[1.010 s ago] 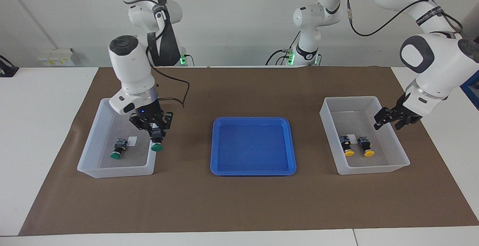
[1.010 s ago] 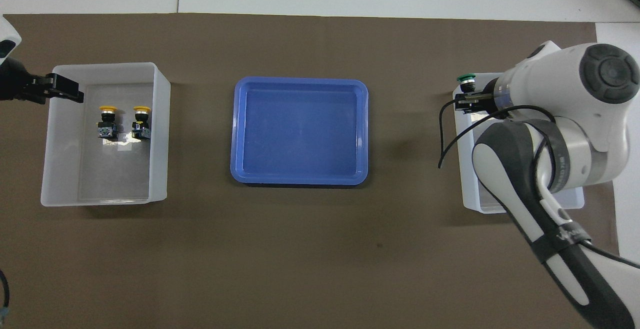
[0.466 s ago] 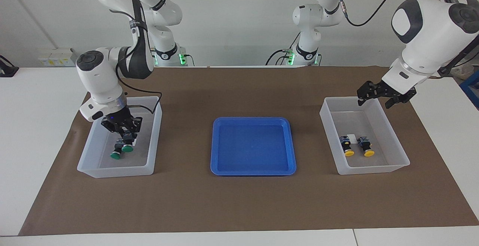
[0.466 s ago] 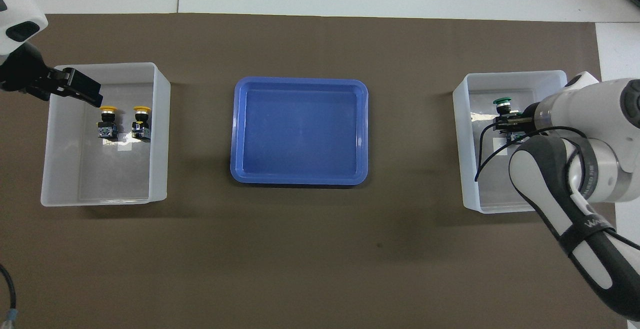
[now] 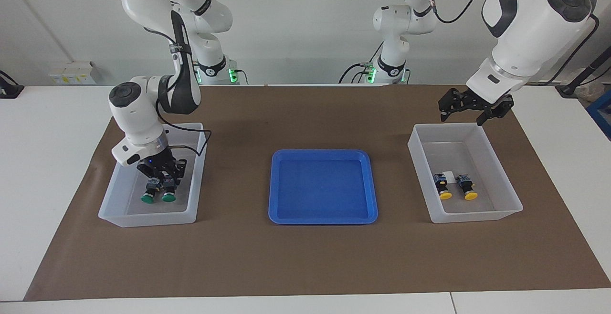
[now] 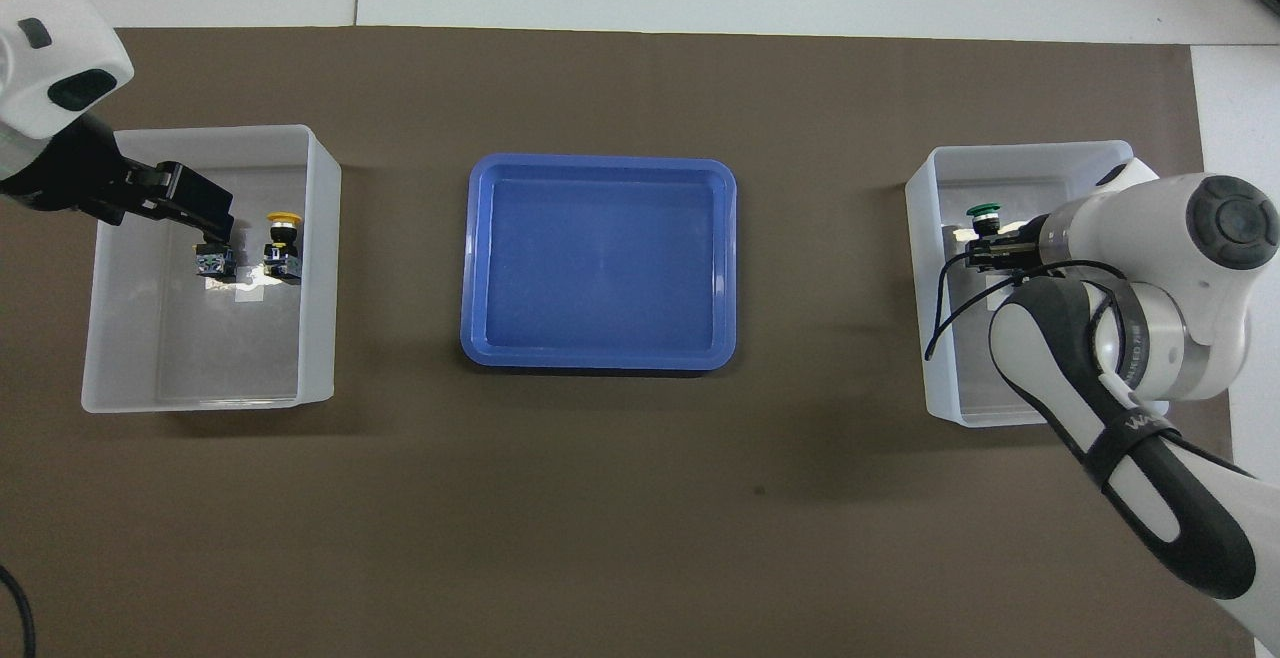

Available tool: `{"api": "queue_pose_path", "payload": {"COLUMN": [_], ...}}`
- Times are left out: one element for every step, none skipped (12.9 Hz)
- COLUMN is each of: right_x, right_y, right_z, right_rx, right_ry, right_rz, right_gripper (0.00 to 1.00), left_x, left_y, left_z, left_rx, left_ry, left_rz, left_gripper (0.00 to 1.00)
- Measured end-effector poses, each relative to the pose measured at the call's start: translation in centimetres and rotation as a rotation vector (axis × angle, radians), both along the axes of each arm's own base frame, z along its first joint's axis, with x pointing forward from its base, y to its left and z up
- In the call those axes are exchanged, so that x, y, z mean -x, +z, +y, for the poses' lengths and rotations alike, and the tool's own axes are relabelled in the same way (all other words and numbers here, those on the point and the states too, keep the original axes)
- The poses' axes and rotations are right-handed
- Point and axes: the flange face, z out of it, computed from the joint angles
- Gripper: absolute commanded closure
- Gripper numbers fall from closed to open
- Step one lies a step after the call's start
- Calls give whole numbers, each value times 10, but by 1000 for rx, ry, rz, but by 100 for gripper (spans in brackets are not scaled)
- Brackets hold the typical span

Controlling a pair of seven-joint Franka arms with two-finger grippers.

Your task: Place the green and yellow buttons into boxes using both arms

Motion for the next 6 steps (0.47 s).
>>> {"api": "queue_pose_path", "payload": {"right_x": [2, 4, 5, 6, 7, 7], "right_y": [-5, -9, -11, -13, -14, -14], "right_z": [0, 0, -1, -2, -3, -4], "right_rx": [-1, -1, -1, -1, -1, -1], "right_ry": [0, 0, -2, -4, -6, -7], "right_rz": [8, 12, 10, 10, 11, 11], "right_gripper": [93, 76, 71, 60, 50, 48], "left_x": [2, 6, 10, 15, 19, 21], "left_y": [-5, -9, -15, -19, -21, -23], "left_z": [1, 0, 0, 0, 1, 0], "left_rx": [-2, -4, -6, -8, -9, -11], "left_ry": [12, 22, 25, 29, 35, 43], "left_rz": [8, 17, 30, 40, 46, 49], "left_gripper": [0, 0, 0, 0, 0, 0]}}
